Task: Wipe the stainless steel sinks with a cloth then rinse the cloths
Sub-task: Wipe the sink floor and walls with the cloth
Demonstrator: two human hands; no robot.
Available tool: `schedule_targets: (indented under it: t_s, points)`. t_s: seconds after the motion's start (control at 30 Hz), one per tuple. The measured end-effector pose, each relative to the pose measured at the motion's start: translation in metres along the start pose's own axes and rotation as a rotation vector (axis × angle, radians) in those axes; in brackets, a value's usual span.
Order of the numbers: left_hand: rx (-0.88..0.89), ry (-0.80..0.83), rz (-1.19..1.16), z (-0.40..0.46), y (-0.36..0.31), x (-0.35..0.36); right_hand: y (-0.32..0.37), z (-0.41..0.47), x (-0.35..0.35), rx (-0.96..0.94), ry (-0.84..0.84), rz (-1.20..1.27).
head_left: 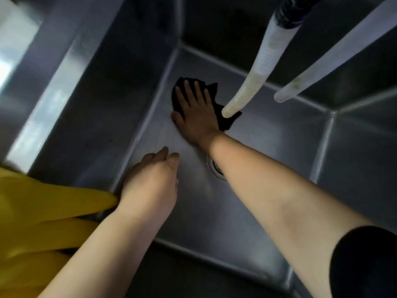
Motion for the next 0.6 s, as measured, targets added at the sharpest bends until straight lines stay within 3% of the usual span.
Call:
schedule_targets:
  t_s: [0.1,0.23,0.6]
  points:
    - [0.046,-0.035,-0.038,0.001,-0.002,0.000,0.015,0.028,-0.006,-0.073,0.014,-0.023]
    - [0.019,-0.036,-0.058,0.001,0.000,0.000,-0.014,0.043,-0.017,-0.046,-0.023,0.001]
    - [0.059,0.037,-0.020,0.000,-0.007,0.003,-0.203,-0.023,-0.020,0.308,-0.053,-0.030]
Point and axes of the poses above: each hand's wrist, its own z-axis towards the middle knuckle, its own x-axis out of the palm, y = z × x, the point moved 9 cm from there along z, towards the middle knuckle, and after that the axes turned 14 degrees about x, right-handed, at the moved point
